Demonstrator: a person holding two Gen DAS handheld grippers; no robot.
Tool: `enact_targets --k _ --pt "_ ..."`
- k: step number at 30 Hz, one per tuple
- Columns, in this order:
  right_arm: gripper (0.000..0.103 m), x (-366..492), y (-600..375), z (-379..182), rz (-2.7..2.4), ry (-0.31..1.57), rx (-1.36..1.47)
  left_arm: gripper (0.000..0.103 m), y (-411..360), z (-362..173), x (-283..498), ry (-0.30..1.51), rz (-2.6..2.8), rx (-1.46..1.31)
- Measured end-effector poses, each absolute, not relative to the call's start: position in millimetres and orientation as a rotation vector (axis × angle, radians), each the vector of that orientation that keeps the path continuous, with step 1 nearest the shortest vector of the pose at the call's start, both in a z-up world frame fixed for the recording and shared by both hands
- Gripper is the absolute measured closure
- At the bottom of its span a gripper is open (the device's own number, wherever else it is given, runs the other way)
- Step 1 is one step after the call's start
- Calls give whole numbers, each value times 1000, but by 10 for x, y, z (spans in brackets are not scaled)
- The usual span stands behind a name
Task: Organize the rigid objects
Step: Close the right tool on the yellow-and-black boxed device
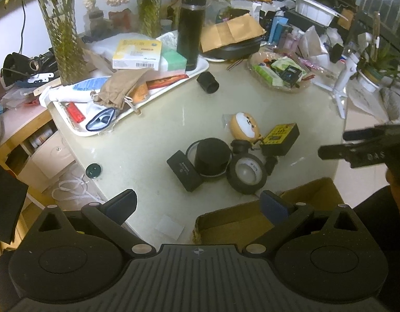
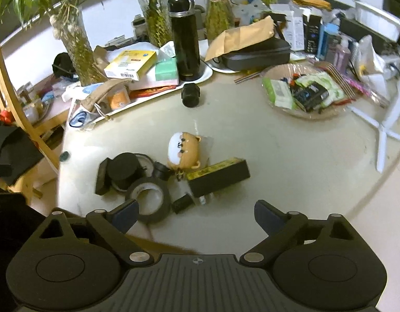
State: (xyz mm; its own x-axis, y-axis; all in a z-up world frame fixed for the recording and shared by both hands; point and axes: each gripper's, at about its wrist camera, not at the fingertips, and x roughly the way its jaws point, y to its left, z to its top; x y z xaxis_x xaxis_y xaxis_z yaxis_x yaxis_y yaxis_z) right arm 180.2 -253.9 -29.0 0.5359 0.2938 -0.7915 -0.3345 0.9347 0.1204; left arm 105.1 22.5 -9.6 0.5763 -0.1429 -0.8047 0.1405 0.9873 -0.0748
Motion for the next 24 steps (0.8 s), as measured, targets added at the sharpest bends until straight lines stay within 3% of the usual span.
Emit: enact_targets --k 4,24 --pt "0 1965 -2491 -430 380 947 -130 0 236 -136 1043 946 -180 5" --pt "0 2714 -2483 -1004 570 957 -239 0 347 -258 967 962 -204 -47"
